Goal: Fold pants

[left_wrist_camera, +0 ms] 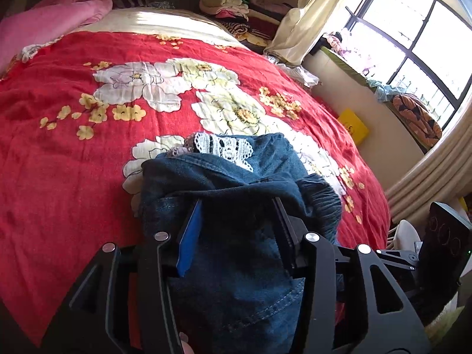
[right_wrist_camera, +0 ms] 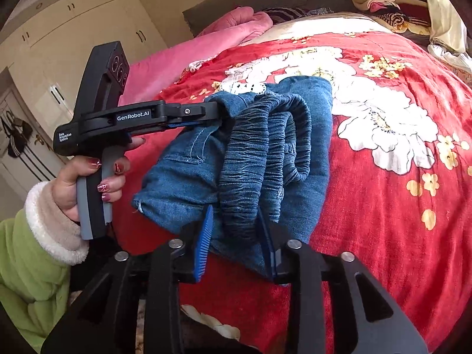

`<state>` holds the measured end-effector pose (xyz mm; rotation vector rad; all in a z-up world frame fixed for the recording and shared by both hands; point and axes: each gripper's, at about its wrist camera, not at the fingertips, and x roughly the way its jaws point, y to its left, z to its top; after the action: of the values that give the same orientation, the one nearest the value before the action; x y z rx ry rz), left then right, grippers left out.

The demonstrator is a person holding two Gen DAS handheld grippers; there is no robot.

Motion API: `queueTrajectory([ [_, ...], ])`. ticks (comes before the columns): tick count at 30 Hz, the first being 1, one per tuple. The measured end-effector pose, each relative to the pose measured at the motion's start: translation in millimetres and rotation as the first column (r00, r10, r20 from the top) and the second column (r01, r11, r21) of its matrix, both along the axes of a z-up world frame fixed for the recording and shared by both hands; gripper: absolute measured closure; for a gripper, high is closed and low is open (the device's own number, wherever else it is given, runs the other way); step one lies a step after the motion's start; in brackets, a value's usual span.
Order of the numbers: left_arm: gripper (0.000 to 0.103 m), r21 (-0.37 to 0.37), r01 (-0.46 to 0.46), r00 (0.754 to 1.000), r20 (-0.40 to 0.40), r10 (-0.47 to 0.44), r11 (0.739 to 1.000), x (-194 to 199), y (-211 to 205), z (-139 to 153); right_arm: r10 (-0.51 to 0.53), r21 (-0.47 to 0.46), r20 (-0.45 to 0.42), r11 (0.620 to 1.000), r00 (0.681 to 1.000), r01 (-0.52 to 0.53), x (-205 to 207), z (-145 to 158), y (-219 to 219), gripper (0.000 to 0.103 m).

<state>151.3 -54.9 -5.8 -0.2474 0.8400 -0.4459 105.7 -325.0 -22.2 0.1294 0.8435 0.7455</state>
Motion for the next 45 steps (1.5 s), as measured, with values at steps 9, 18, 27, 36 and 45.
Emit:
queueTrajectory([
  [9, 0.063, 0.009, 0.046, 0.999, 0.024, -0.046, 0.999, 4.4, -10.8, 16.5, 0.009, 0.058, 0.067, 0.998, 0.998, -0.013, -14.2, 26.5, 2.2, 0.061],
  [18, 0.063, 0.048, 0.033, 0.999, -0.033, -0.032, 0.998, 39.1, -21.8, -11.0, 0.046, -0.02, -0.042, 0.999, 0.998, -0.047, 8.0, -2.4, 49.0, 0.058],
  [27, 0.052, 0.033, 0.022, 0.999, -0.025, -0.022, 0.999, 37.8, -21.0, -6.6, 0.037, 0.013, -0.043, 0.999, 0.998, -0.036, -0.4, 2.1, 46.4, 0.054],
  [36, 0.022, 0.092, -0.036, 0.998, 0.062, 0.031, 0.995, -1.9, -10.2, 33.6, -0.095, 0.049, 0.029, 0.994, 0.995, 0.094, -19.7, 29.1, 1.7, 0.032],
  [45, 0.01, 0.103, -0.072, 0.995, 0.081, 0.063, 0.992, -28.5, 0.0, 48.0, -0.213, 0.055, 0.046, 0.976, 0.976, 0.21, -16.7, 38.7, -32.2, 0.021],
])
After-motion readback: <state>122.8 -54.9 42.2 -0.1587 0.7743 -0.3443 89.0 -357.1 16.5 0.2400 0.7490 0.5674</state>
